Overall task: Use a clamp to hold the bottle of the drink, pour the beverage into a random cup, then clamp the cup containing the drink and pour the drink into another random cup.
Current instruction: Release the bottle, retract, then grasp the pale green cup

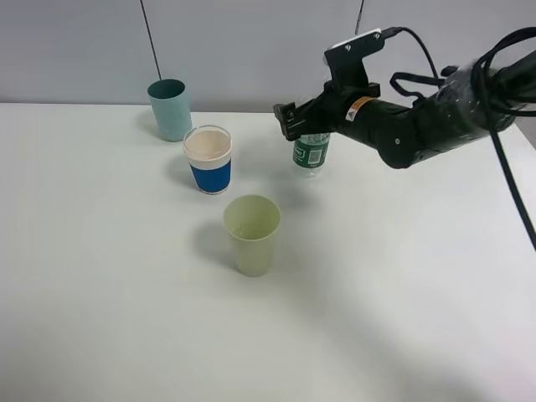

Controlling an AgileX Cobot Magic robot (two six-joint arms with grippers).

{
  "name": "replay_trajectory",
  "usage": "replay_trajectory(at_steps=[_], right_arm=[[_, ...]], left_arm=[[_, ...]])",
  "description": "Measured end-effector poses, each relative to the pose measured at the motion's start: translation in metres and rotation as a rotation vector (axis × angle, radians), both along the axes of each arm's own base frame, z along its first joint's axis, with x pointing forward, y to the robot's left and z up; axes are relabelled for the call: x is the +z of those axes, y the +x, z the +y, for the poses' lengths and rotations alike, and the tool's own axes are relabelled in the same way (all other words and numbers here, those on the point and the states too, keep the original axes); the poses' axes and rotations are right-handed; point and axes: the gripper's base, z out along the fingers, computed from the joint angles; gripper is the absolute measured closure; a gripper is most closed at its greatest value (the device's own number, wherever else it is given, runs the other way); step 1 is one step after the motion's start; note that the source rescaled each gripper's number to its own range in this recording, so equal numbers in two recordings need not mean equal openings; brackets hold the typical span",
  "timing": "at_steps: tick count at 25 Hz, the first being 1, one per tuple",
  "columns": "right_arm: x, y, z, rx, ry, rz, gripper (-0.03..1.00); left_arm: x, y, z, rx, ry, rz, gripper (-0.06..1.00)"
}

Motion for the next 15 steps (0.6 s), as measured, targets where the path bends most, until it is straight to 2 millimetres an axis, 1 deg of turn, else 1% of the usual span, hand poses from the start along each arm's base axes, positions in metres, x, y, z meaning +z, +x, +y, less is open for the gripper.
replay_trajectory(at_steps=[5,11,15], right_arm=[[0.043,-0.009,-0.004,0.0,0.005,-0.013,0.03],[0.101,-0.028,-0.014,0.02,-0.051,-0.116,0.03],[0.13,-0.039,-0.033,-0.002,-0.105,-0.127,0.03]], left_arm=[[0.0,0.0,0.0,-0.001,-0.001,0.0,-0.06],[0.0,0.0,0.0,-0.001,-0.001,0.0,-0.06],[0.0,0.0,0.0,0.0,0.0,0.0,-0.06]])
